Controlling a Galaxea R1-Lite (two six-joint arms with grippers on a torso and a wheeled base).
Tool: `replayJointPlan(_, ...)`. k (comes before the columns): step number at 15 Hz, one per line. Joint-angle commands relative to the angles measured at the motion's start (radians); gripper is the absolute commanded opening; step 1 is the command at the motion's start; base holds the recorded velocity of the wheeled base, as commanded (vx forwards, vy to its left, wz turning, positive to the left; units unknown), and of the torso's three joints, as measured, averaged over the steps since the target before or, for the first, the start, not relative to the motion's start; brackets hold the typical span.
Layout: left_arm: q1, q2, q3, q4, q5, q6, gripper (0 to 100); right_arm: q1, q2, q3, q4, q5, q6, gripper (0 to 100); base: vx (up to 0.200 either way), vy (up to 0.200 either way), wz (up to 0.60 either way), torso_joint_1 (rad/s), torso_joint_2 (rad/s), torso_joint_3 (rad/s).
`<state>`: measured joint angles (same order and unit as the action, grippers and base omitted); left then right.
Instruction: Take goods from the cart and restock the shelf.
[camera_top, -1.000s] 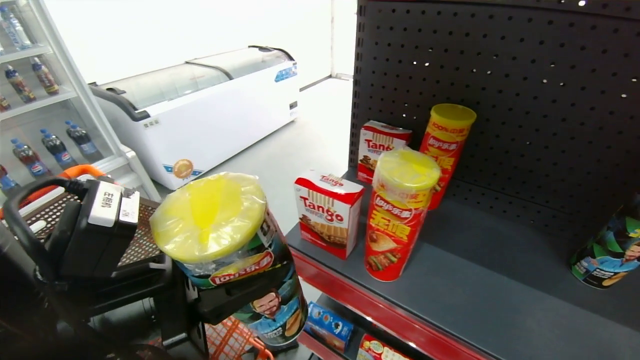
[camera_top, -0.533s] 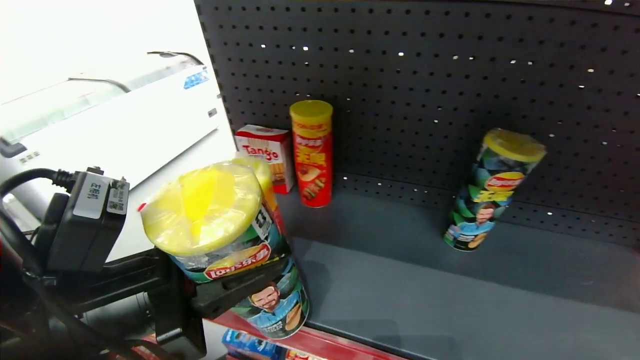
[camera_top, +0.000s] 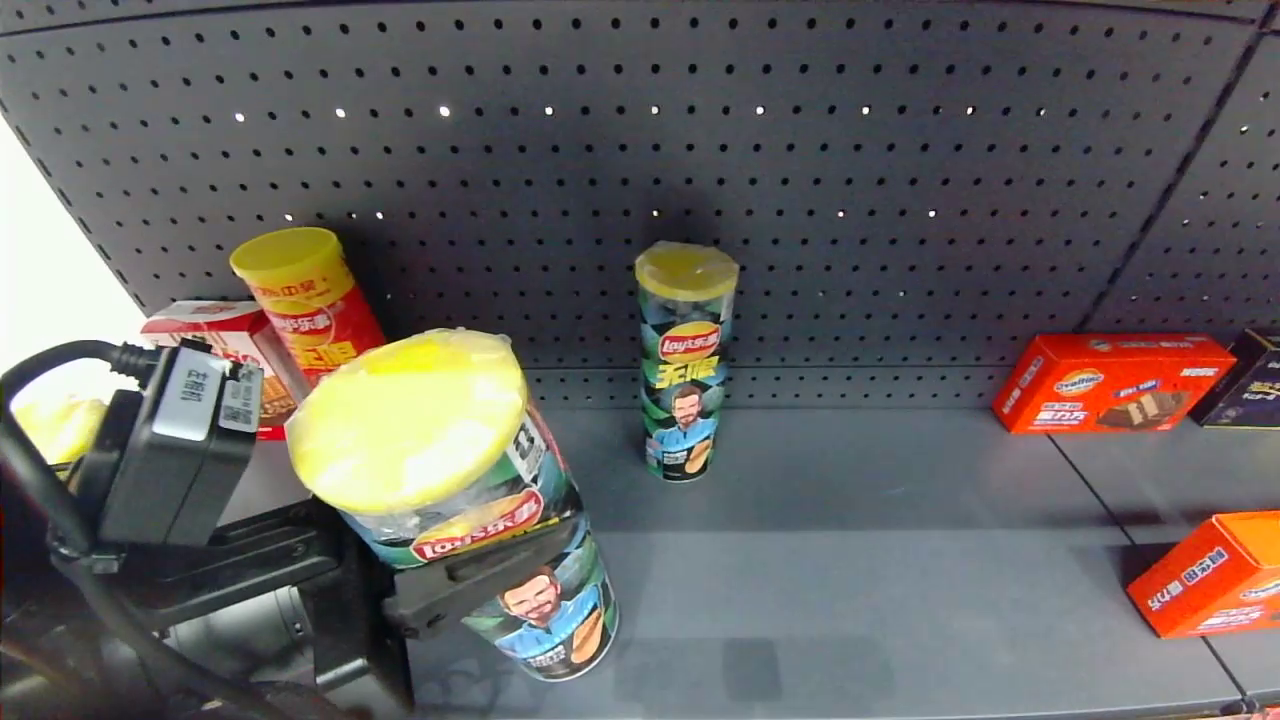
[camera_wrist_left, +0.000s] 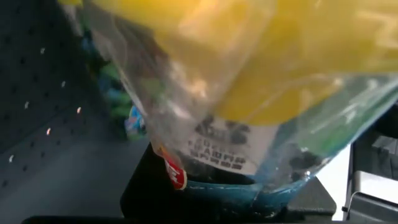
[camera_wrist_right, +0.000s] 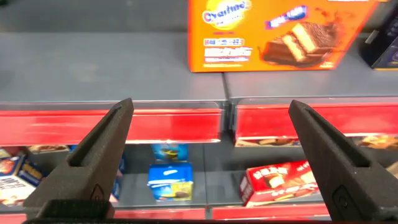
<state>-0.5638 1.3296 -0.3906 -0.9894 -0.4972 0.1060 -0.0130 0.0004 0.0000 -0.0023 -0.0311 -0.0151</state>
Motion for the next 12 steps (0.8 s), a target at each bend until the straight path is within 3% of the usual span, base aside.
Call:
replayJointPlan(1,0.004,0.002,0.003,0.003,0.000,0.000,0,-0.001,0.001,0.000,-0.001,0.000,0.000,100,0.000,0.000,0.00,0.000,0.00,0.000)
replayJointPlan(12,0.005,0.002,0.012,0.001,0.002,0.000,0,-0.001,0.001,0.000,-0.001,-0.001,0.000,100,0.000,0.000,0.05,0.000,0.00,0.001)
